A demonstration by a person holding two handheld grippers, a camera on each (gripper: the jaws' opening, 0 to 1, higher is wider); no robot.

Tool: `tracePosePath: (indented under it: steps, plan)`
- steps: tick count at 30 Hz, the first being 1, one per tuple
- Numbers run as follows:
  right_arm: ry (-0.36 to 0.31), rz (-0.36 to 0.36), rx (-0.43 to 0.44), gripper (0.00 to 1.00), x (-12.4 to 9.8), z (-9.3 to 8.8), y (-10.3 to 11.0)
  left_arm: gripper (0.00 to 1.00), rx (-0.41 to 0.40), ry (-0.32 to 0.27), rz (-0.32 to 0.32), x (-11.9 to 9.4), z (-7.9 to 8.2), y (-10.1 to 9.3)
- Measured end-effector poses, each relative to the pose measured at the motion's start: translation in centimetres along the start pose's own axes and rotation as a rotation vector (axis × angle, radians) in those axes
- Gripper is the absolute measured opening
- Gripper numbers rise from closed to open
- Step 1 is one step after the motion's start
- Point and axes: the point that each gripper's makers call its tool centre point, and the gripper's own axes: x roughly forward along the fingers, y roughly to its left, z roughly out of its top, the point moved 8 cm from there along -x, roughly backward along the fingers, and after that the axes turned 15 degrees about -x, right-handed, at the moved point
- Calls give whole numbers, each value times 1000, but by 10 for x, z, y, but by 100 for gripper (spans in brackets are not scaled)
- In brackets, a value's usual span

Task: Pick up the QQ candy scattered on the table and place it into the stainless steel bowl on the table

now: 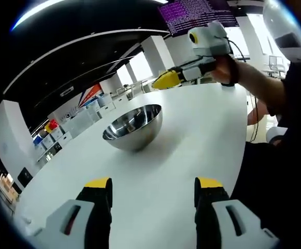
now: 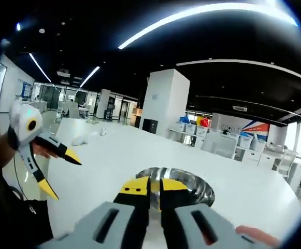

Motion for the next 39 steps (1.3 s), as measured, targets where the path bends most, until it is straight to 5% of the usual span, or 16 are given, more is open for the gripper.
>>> tracePosePath:
  steps: [7, 13, 23, 31, 35, 39]
  plan:
    - [-24, -31, -5, 6, 19, 16, -33, 64, 0, -2, 7, -2, 1, 1]
    - [57, -18, 6, 6, 49, -9, -46, 64, -4, 0, 8, -2, -1, 1]
    - [209, 43, 77, 6, 81, -75, -26, 64, -14, 8, 14, -1, -3, 4]
    - [255, 81, 59, 7, 81, -91, -11, 64, -19, 6, 14, -1, -4, 6]
    - [235, 97, 45, 29, 81, -92, -6, 64, -14, 7, 14, 0, -3, 6]
    - [230, 84, 38, 23, 79, -91, -5, 64, -18, 2, 10, 0, -3, 6]
